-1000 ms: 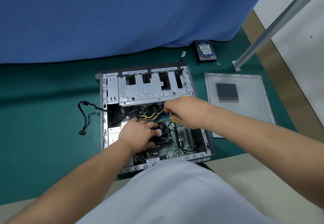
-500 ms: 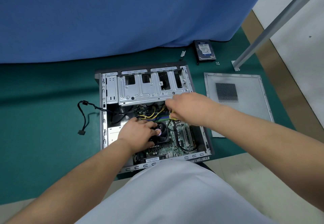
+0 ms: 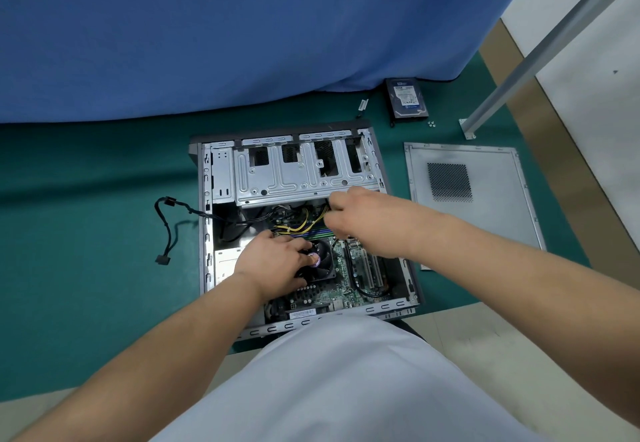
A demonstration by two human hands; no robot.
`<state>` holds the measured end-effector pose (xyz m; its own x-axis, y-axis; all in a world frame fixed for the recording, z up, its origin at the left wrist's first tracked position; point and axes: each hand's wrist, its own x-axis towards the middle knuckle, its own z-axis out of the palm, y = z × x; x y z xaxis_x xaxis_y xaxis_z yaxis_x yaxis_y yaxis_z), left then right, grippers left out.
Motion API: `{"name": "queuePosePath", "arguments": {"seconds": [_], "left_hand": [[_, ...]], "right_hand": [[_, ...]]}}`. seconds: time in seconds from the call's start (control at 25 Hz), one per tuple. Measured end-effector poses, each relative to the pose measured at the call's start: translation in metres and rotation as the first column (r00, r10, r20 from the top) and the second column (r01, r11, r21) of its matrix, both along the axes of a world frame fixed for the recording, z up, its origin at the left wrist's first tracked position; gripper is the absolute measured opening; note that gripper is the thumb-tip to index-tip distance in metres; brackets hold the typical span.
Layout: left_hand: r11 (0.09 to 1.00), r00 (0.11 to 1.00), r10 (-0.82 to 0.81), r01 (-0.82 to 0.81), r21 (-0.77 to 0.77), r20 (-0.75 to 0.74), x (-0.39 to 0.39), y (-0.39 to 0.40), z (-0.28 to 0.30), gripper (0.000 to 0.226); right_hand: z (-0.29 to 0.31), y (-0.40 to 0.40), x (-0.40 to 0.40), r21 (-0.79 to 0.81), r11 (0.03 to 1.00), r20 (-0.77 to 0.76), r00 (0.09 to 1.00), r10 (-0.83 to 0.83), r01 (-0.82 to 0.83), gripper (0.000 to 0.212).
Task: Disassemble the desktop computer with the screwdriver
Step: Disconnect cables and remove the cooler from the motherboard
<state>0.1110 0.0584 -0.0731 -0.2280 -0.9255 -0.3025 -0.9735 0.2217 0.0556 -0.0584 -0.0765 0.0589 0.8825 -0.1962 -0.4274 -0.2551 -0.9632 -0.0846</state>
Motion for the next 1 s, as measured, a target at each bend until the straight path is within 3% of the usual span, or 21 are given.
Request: {"name": "queuePosePath", "arguments": {"seconds": [0.08,0.16,0.32,0.48,0.68,1.0], "left_hand": [[1.000,1.000,0.000,0.000,0.001,-0.001,0.000,0.000,0.000,0.056],[1.000,1.000,0.005,-0.005,0.000,-0.003,0.000,0.000,0.000,0.056],[1.000,1.000,0.007,-0.007,0.002,0.001,0.000,0.000,-0.002,0.057],[1.000,1.000,0.010,-0.010,0.009,-0.005,0.001,0.001,-0.003,0.055],[1.000,1.000,0.013,-0.013,0.009,-0.012,0.001,0.002,-0.005,0.054],[1.000,1.000,0.018,-0.018,0.008,-0.010,0.002,0.002,-0.006,0.054]], "right_hand": [[-0.002,-0.002,-0.004,0.087,0.996,0.068,0.997,-0.030,0.024,0.029],[-0.008,0.002,-0.007,0.194,0.968,0.188,0.963,-0.194,0.158,0.027],[-0.027,0.016,-0.015,0.274,0.855,0.367,0.774,-0.516,0.440,0.032],[-0.042,0.022,-0.033,0.423,0.709,0.367,0.609,-0.704,0.564,0.049],[-0.048,0.028,-0.058,0.490,0.649,0.409,0.504,-0.761,0.582,0.047],[-0.056,0.036,-0.069,0.482,0.641,0.393,0.507,-0.767,0.597,0.045]]}}
